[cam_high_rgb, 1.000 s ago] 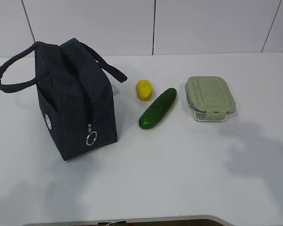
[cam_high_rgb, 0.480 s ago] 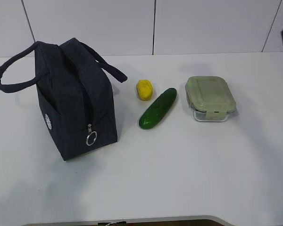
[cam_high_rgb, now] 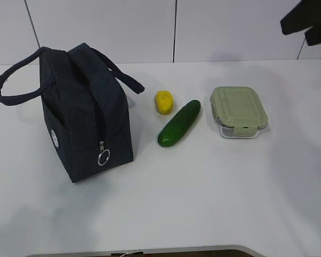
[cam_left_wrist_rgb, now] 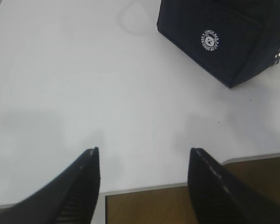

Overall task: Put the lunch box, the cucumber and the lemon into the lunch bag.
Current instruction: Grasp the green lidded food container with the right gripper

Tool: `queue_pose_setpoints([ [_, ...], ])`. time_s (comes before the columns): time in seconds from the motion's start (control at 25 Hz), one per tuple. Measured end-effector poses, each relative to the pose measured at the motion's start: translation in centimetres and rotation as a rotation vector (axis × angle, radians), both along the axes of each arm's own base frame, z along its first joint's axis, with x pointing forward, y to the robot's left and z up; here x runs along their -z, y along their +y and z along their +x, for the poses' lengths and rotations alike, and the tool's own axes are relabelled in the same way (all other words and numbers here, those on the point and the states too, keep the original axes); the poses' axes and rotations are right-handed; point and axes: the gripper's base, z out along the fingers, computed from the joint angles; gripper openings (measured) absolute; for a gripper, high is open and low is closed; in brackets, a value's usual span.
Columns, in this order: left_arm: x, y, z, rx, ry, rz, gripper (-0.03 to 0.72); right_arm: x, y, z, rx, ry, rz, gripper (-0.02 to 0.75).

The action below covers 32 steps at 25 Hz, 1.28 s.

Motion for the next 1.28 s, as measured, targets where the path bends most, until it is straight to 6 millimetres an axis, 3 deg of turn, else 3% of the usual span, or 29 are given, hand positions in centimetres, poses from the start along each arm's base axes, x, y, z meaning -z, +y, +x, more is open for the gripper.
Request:
queue_pose_setpoints([
  [0.2,0.0,0.0,0.0,0.0,0.0,0.0,0.431,3.0,-4.3,2.0,0.033,0.053,0.045,0.585],
  [0.4,0.0,0.0,0.0,0.0,0.0,0.0,0.431,7.2,-7.1,4.6,0.048,0.09,0.14,0.585],
  [0.68,0.0,0.0,0.0,0.0,0.0,0.0,0.431,12.8,-8.3,8.0,0.011,0.135,0.18,0.585],
  [1.0,0.0,0.0,0.0,0.0,0.0,0.0,0.431,16.5,-9.2,11.1,0.023,0.159,0.232,0.585],
  [1.28,0.0,0.0,0.0,0.0,0.0,0.0,0.431,18.6,-9.4,11.8,0.036,0.187,0.266,0.585],
])
